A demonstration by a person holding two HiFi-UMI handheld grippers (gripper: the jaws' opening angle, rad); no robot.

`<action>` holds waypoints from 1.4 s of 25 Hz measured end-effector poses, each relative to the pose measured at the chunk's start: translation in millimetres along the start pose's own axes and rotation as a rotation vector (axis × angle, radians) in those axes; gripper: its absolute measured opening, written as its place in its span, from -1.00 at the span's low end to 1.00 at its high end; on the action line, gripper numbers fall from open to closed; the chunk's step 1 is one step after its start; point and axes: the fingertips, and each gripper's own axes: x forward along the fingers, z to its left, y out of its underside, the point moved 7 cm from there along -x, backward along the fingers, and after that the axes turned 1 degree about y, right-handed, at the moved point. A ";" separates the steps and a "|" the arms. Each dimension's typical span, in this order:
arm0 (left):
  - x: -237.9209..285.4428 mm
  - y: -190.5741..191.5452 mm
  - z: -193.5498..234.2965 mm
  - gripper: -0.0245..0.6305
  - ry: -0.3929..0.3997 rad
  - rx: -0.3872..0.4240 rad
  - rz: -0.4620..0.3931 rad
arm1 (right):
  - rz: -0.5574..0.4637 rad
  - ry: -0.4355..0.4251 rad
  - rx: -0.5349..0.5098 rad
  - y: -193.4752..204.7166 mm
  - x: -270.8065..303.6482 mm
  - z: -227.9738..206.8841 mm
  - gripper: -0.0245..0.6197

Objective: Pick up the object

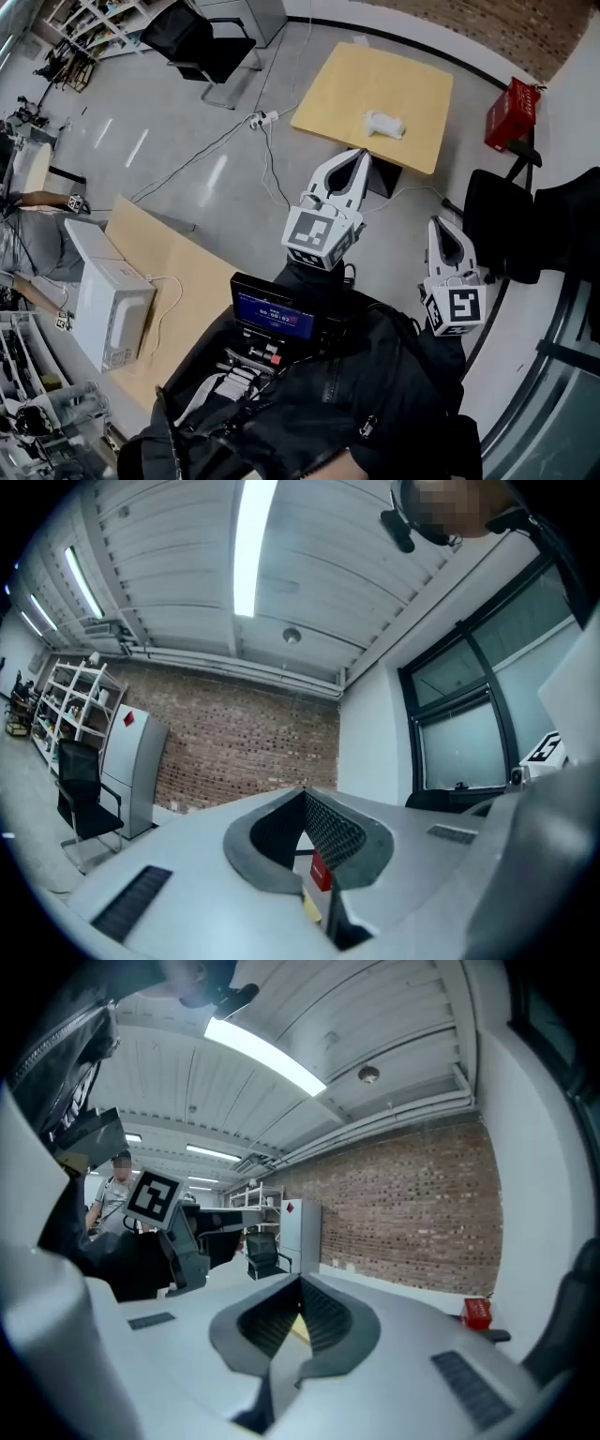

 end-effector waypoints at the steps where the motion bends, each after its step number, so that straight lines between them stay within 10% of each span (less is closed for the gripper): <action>1: 6.5 1.2 8.6 -0.93 0.002 0.002 0.003 | 0.008 -0.002 -0.009 -2.0 9.6 -0.6 -0.91; 18: 57.8 40.3 98.2 -0.93 -0.002 -0.063 0.115 | 0.107 -0.042 -0.028 5.3 113.3 -0.9 -0.91; 35: 146.1 43.5 148.4 -0.93 -0.197 0.012 0.133 | 0.148 -0.231 -0.053 16.3 231.5 -83.0 -0.91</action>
